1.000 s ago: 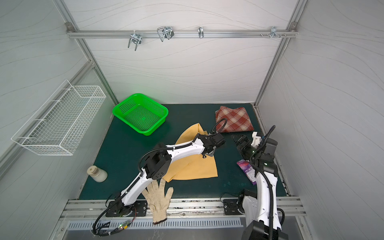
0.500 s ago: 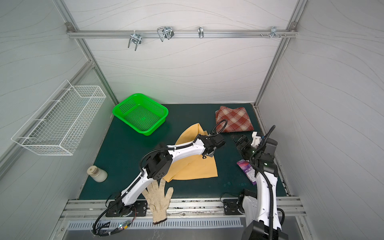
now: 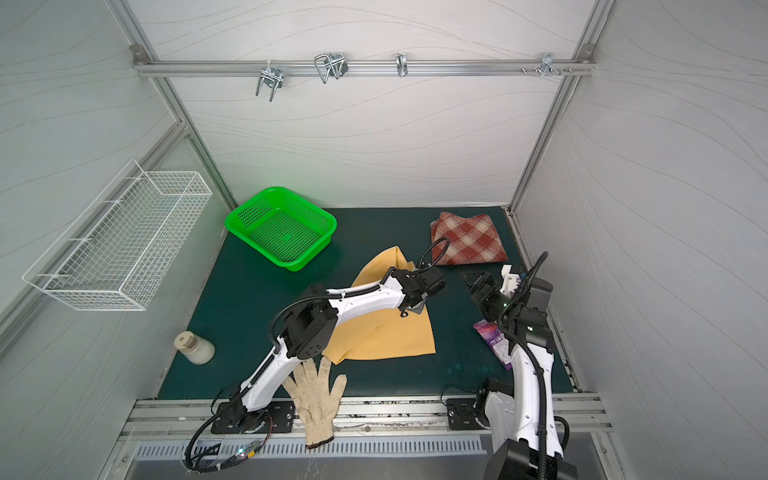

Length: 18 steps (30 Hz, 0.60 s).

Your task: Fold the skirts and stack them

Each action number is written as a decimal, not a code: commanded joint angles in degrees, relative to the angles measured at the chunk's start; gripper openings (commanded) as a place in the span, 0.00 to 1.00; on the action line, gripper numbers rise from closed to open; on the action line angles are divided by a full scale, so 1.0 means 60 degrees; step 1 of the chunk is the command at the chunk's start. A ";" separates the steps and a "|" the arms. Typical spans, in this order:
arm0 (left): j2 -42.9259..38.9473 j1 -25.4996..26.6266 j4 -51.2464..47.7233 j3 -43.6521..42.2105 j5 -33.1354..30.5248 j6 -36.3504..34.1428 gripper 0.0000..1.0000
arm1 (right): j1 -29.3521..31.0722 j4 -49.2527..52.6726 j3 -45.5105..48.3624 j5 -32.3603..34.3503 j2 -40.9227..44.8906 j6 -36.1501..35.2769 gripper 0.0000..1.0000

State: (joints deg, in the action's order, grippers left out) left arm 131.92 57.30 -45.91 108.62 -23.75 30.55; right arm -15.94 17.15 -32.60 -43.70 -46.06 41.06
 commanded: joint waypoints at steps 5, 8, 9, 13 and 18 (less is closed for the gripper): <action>-0.1724 -0.0775 0.1533 -0.1480 0.1417 0.0326 0.14 | 0.0763 -0.0669 0.0180 0.0228 -0.0379 -0.0042 0.99; -0.1520 -0.0628 0.1541 -0.1320 0.1909 0.0144 0.51 | 0.0826 -0.0742 0.0207 0.0351 -0.0398 -0.0081 0.99; -0.1380 -0.0499 0.1438 -0.1160 0.1865 0.0087 0.53 | 0.0826 -0.0639 0.0154 0.0434 -0.0411 -0.0175 0.99; -0.0716 0.0038 0.1020 -0.0160 0.1436 -0.0076 0.54 | 0.0812 -0.0314 -0.0012 0.0648 -0.0458 -0.0398 0.99; -0.0016 0.0162 0.0668 0.0644 0.1471 0.0102 0.53 | 0.0797 -0.0330 -0.0016 0.0707 -0.0454 -0.0343 0.99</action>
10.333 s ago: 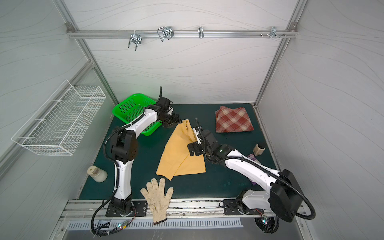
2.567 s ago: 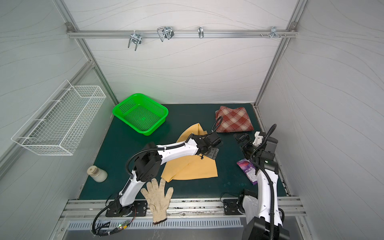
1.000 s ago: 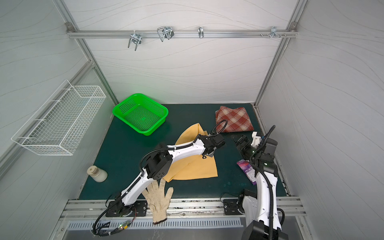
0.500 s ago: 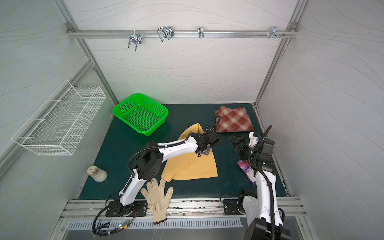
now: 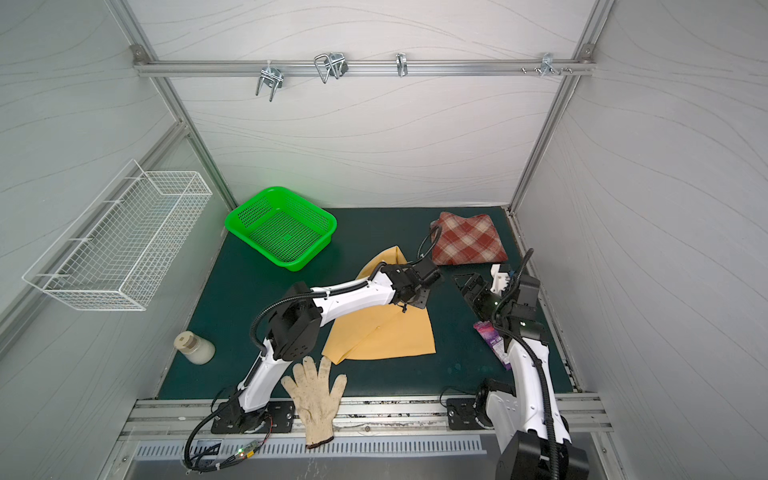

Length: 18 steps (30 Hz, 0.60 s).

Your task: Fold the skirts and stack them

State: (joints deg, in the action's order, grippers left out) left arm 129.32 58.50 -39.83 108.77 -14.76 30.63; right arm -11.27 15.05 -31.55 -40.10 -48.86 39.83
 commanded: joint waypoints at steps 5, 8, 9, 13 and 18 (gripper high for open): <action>0.1048 -0.0038 -0.1160 0.1357 -0.0549 0.0149 0.50 | 0.0018 -0.0061 -0.0120 0.0069 -0.0037 -0.0119 0.99; 0.1357 -0.0038 -0.1611 0.1661 -0.0938 0.0208 0.48 | 0.0018 -0.0113 -0.0034 0.0054 -0.0044 -0.0109 0.99; 0.1452 -0.0038 -0.1732 0.1748 -0.1065 0.0226 0.48 | 0.0018 -0.0147 -0.0005 0.0040 -0.0039 -0.0092 0.99; 0.1713 -0.0038 -0.1870 0.1909 -0.1273 0.0270 0.47 | 0.0018 -0.0164 0.0016 0.0004 -0.0057 -0.0091 0.99; 0.1969 -0.0038 -0.1952 0.2095 -0.1289 0.0300 0.44 | 0.0018 -0.0091 0.0000 -0.0012 0.0047 -0.0091 0.99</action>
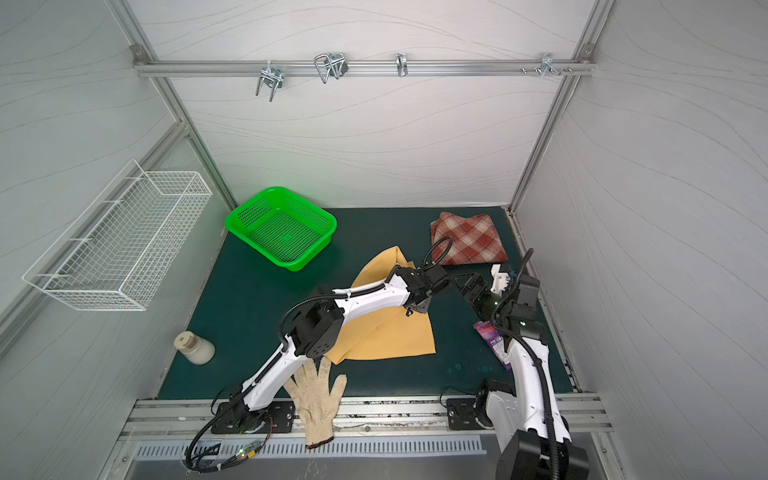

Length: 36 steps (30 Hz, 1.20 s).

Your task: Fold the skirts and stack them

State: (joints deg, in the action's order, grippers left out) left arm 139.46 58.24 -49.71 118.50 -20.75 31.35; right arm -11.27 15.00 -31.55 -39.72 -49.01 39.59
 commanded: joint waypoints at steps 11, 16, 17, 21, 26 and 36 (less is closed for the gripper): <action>0.0377 -0.0009 -0.0375 0.0662 -0.0553 0.0195 0.37 | 0.0018 -0.0041 0.0088 -0.0116 0.0098 -0.0090 0.99; 0.0544 -0.0029 -0.0482 0.0875 -0.0672 0.0165 0.30 | 0.0025 0.0006 0.0073 -0.0176 0.0140 -0.0149 0.99; 0.0564 -0.0031 -0.0474 0.0873 -0.0672 0.0165 0.27 | 0.0018 0.0018 0.0073 -0.0176 0.0101 -0.0172 0.99; 0.0605 -0.0080 -0.0529 0.0824 -0.0654 0.0194 0.18 | 0.0010 0.0063 0.0073 -0.0190 0.0175 -0.0198 0.99; 0.0526 -0.0096 -0.0590 0.0714 -0.0730 0.0215 0.05 | 0.0018 0.0013 0.0029 -0.0259 0.0157 -0.0147 0.99; -0.1732 -0.0804 0.0366 -0.1175 0.0542 0.0205 0.00 | 0.0152 -0.0860 0.0205 -0.0789 -0.0410 -0.0019 0.99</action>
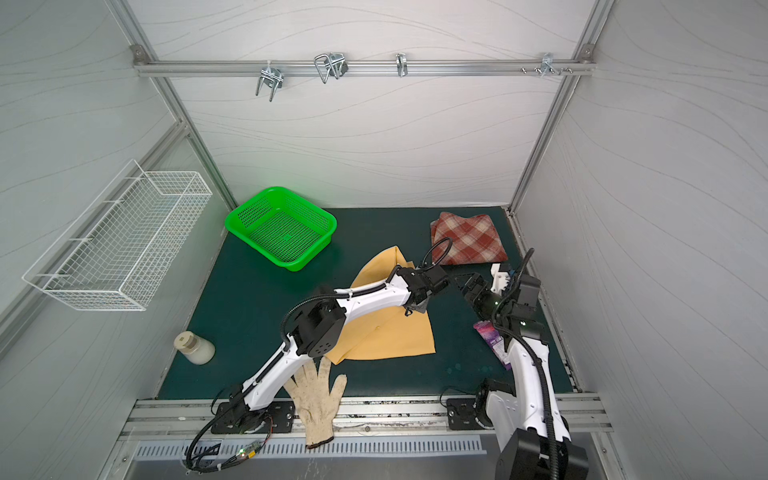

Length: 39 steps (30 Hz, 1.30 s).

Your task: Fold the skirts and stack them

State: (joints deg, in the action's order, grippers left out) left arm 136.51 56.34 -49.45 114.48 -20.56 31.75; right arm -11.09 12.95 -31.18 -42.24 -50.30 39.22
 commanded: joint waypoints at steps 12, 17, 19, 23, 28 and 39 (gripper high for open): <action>-0.4435 -0.2006 0.1443 -0.2992 0.2248 -0.0061 0.00 | 0.2536 -0.1043 -0.0299 0.1557 -0.0933 -0.0127 0.98; -0.5166 -0.2697 0.1314 -0.3419 0.2422 -0.0233 0.00 | 0.3886 -0.1082 -0.0945 0.2836 -0.2102 -0.0798 0.95; -0.5470 -0.3061 0.1355 -0.3712 0.2598 -0.0272 0.00 | 0.4206 -0.1189 -0.1231 0.2952 -0.2664 -0.0859 0.92; -0.6023 -0.3910 0.1536 -0.4523 0.3010 -0.0433 0.00 | 0.4659 -0.1441 -0.1871 0.2930 -0.3744 -0.0867 0.92; -0.6315 -0.4761 0.1577 -0.5162 0.3436 -0.0802 0.00 | 0.5351 -0.1602 -0.2792 0.2946 -0.4988 -0.0813 0.93; -0.6029 -0.6234 0.1107 -0.5061 0.3370 -0.1384 0.00 | 0.6922 -0.2540 -0.2585 0.3501 -0.6506 -0.0142 0.99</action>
State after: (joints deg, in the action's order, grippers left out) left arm 99.90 20.51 -42.17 82.37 0.21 25.19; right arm 28.71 0.40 -48.62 -22.98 -88.16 36.47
